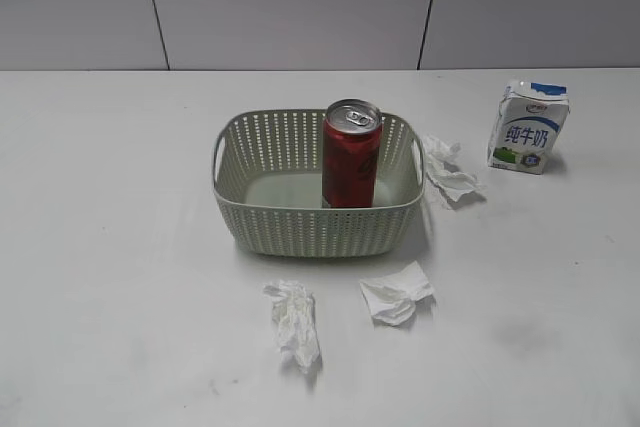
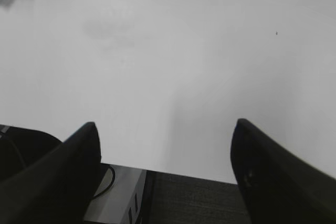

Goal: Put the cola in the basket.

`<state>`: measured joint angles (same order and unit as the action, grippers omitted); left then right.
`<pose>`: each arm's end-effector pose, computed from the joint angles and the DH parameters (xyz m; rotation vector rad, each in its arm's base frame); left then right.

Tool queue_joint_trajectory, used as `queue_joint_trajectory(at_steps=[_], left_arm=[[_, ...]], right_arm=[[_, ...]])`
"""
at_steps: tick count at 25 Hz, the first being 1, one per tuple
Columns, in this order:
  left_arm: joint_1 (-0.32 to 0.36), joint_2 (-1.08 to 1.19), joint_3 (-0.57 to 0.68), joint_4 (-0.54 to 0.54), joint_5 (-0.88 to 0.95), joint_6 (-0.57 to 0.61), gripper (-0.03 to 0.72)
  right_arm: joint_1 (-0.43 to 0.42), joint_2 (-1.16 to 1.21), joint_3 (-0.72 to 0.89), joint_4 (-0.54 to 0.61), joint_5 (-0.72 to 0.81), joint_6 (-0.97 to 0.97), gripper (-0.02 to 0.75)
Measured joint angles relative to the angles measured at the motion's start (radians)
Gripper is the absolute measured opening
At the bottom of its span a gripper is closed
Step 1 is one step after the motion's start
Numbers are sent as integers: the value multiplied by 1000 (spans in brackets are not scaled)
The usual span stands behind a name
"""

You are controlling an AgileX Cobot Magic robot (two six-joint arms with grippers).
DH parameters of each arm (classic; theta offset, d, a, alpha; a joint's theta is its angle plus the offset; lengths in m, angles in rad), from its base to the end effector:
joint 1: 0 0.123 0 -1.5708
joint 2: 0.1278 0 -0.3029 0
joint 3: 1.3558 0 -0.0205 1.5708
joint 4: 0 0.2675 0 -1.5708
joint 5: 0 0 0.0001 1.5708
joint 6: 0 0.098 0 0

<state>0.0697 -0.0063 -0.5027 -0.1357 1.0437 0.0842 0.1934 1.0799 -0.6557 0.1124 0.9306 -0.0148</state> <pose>-0.0022 -0.0116 0.2850 0.0202 2.0115 -0.0636 0.1759 0.0434 0.2440 -0.2198 2.8348 0.1810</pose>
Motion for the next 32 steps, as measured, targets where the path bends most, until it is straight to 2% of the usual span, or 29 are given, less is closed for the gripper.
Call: queue_joint_trajectory(at_steps=[8,32], left_arm=[[0,0,0,0,0,0,217],[0,0,0,0,0,0,217]], right_arm=[[0,-113,202,-11,-32,1,584],[0,-760,235,-30,9,15,583]])
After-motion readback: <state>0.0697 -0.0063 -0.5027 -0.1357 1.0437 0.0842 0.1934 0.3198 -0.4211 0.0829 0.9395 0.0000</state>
